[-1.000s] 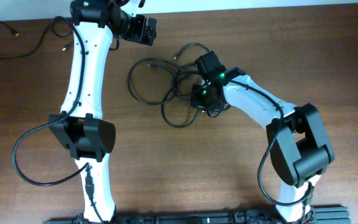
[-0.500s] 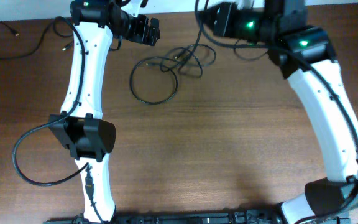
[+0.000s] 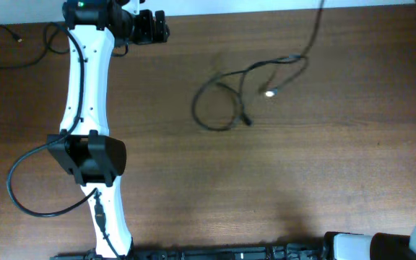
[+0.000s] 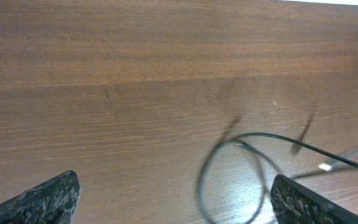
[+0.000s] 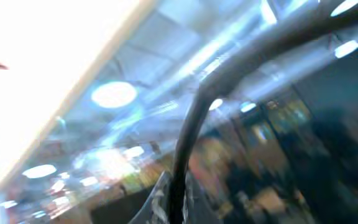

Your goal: Untangle cables

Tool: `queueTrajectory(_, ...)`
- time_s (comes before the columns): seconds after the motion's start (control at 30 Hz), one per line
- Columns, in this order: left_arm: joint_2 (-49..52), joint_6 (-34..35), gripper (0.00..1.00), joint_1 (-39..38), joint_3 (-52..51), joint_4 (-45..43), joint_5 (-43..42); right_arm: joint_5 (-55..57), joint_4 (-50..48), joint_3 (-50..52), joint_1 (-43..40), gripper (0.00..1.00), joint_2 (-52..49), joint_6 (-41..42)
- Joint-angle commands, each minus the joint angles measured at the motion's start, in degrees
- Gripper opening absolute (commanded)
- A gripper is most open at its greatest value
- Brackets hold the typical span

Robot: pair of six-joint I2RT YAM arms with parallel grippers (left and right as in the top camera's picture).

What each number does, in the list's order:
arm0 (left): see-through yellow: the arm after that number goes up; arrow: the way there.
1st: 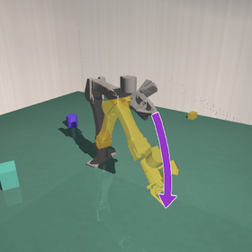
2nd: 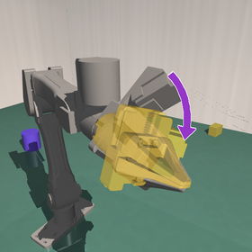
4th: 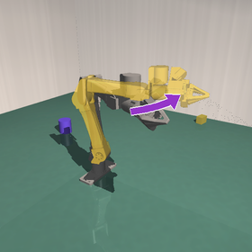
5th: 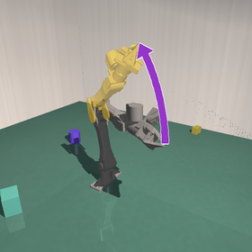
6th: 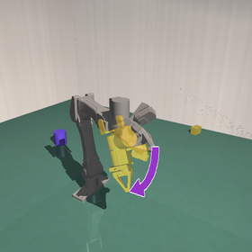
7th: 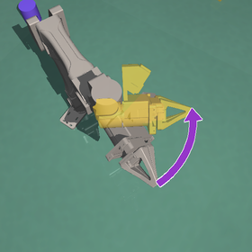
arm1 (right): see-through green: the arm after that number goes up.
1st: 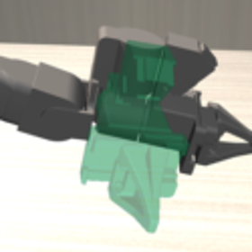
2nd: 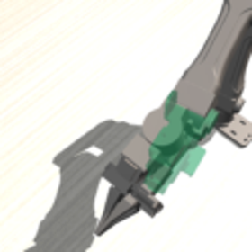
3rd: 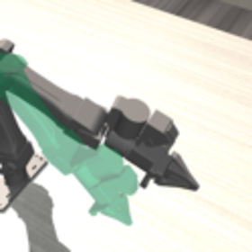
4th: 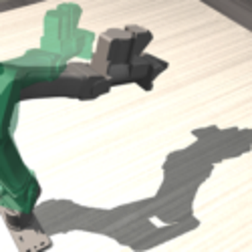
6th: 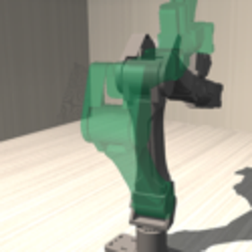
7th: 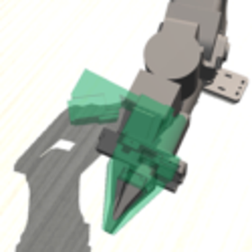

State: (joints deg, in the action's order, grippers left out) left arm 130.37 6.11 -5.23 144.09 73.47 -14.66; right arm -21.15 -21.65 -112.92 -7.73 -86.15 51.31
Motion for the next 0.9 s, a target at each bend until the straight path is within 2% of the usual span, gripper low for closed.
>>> queueTrajectory(0.0,0.28,0.96,0.99,0.00,-0.07,-0.07,-0.83,4.11,-5.73,-1.05,0.22,0.04,1.27,8.22)
queueTrajectory(0.07,0.28,0.96,0.99,0.00,-0.07,-0.07,-3.48,2.51,-3.76,-1.03,0.76,0.04,1.25,9.18)
queueTrajectory(0.13,0.31,0.96,0.99,-0.07,-0.07,-0.52,-10.95,0.63,9.77,-1.03,4.57,0.04,0.83,8.98)
queueTrajectory(0.2,0.31,0.92,0.99,-0.42,-0.07,-0.33,-11.61,-1.25,21.33,-1.03,11.61,0.04,-4.26,7.63)
queueTrajectory(0.3,0.31,-18.91,0.99,-1.25,-0.07,0.07,-30.16,-2.69,19.87,-1.03,13.66,0.04,-11.23,8.41)
queueTrajectory(0.33,0.28,-28.79,0.99,-1.55,-0.07,0.11,-41.90,-2.21,18.49,-1.03,13.90,0.04,-13.70,15.58)
queueTrajectory(0.37,0.28,-35.23,0.99,-2.36,-0.07,0.11,-48.06,-2.19,14.38,-1.03,14.05,0.04,-14.88,16.94)
queueTrajectory(0.43,0.28,-40.33,0.99,-5.01,-0.07,-0.20,-49.99,0.15,5.01,-1.03,14.21,0.04,-16.41,16.96)
queueTrajectory(0.5,0.28,-40.26,0.99,-10.21,-0.07,-5.97,-51.45,2.84,-0.55,-1.05,16.46,0.04,-16.48,16.98)
queueTrajectory(0.6,0.28,-40.26,0.99,-13.79,-0.07,-10.67,-60.11,4.50,-0.46,-1.05,17.86,0.04,-16.48,19.89)
queueTrajectory(0.67,0.28,-40.24,0.99,-16.44,-0.07,-12.94,-59.98,4.04,-0.48,-1.05,18.23,0.04,-16.46,21.66)
queueTrajectory(0.77,0.28,-40.24,0.99,-17.75,-0.07,-19.41,-65.18,1.64,-0.46,-1.05,18.23,0.04,-16.46,25.92)
queueTrajectory(0.87,0.31,-38.45,0.99,-17.49,-0.07,-25.51,-64.85,0.35,0.35,-1.05,18.23,0.04,-16.46,25.90)
